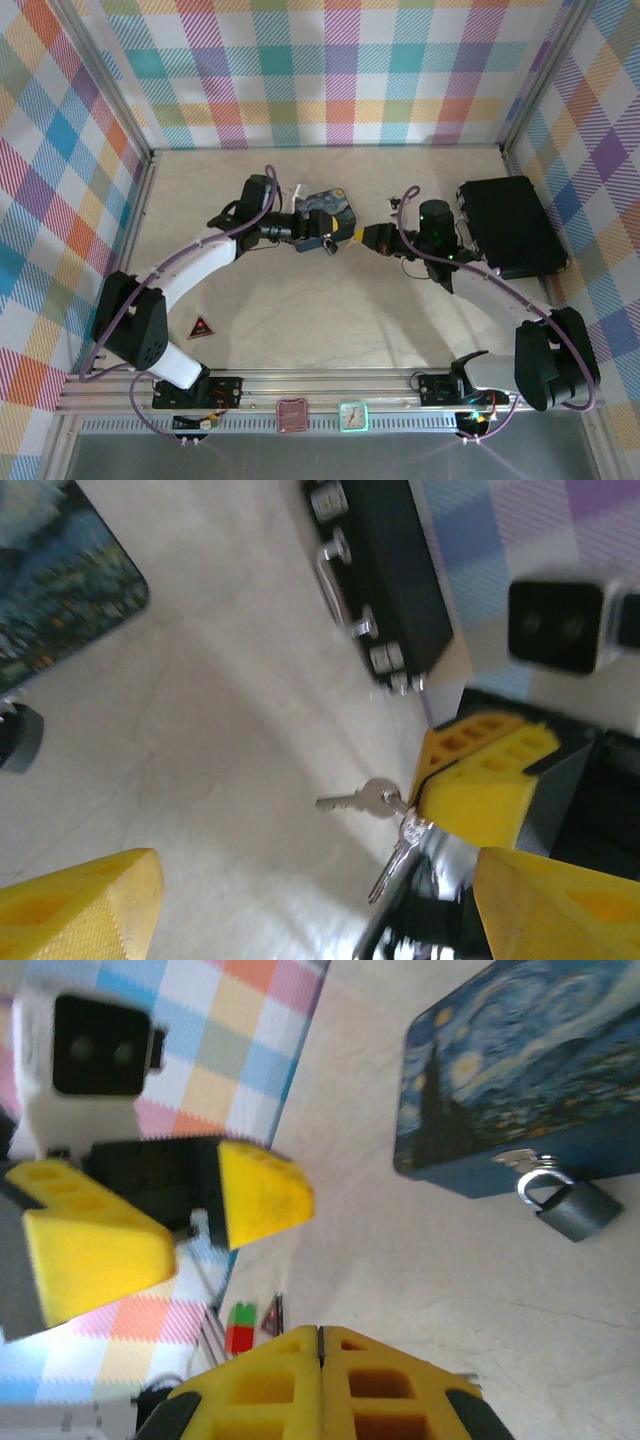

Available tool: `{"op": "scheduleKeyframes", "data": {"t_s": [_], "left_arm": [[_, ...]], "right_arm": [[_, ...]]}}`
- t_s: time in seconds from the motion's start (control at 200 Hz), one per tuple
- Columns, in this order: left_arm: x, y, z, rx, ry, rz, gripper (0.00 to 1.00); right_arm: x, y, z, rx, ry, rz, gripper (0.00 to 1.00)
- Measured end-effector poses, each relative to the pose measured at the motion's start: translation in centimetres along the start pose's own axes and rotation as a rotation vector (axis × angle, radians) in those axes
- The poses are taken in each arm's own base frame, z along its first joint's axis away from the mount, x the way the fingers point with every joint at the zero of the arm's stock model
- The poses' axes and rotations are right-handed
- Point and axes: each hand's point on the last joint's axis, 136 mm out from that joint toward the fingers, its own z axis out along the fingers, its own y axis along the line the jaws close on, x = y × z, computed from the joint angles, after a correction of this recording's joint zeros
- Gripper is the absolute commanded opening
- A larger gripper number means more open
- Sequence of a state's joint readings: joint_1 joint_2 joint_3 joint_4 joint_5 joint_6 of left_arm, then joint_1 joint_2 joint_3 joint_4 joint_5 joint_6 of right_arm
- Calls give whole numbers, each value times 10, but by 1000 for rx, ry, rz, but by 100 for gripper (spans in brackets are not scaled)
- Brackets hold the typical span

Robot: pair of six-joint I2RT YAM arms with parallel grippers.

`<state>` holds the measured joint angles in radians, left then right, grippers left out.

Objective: Unlock a padlock with a key

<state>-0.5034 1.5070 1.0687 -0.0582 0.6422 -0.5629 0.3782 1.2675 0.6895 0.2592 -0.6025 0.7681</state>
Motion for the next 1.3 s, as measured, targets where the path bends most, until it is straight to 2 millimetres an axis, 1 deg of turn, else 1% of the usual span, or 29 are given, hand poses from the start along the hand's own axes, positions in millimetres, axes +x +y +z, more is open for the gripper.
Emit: {"op": "scheduleKeyframes", "data": {"t_s": [0.075, 0.15, 0.24, 0.35, 0.45, 0.555, 0.635, 0.695, 0.765, 0.84, 0.93, 1.075, 1.2, 1.3], "left_arm": [[-3, 2, 0, -17, -79, -30, 79], [-8, 1, 2, -26, -149, -53, 78], [-16, -4, 5, -23, -215, -81, 78], [-25, -13, 6, -4, -283, -108, 79], [-32, -15, 4, 3, -329, -170, 79], [-37, -12, 2, 2, -361, -254, 79], [-41, -12, 1, 3, -377, -313, 79], [-43, -11, 0, 5, -392, -351, 79], [-45, -9, -1, 3, -406, -398, 78], [-46, -7, -2, 3, -416, -444, 77], [-47, -7, -4, 11, -426, -495, 76], [-52, -14, -14, 35, -455, -556, 73], [-57, -24, -25, 76, -486, -608, 71], [-59, -28, -28, 105, -488, -677, 68]], "right_arm": [[-1, -12, 0, 31, -41, 58, 0], [-6, -16, -1, 43, -84, 90, 0], [-17, -12, -1, 28, -145, 105, 0], [-28, 1, 0, -10, -210, 78, 0], [-29, 21, 6, -44, -244, -55, 0], [-28, 36, 9, -64, -252, -189, 0], [-37, 49, 10, -80, -264, -289, 0], [-44, 62, 11, -108, -276, -377, 0], [-49, 73, 10, -134, -292, -477, 0], [-48, 77, 11, -146, -292, -568, 0], [-46, 77, 14, -146, -293, -675, 0], [-44, 83, 15, -152, -329, -843, 0], [-43, 91, 16, -159, -365, -940, 0], [-43, 95, 20, -158, -393, -993, 0]]}}
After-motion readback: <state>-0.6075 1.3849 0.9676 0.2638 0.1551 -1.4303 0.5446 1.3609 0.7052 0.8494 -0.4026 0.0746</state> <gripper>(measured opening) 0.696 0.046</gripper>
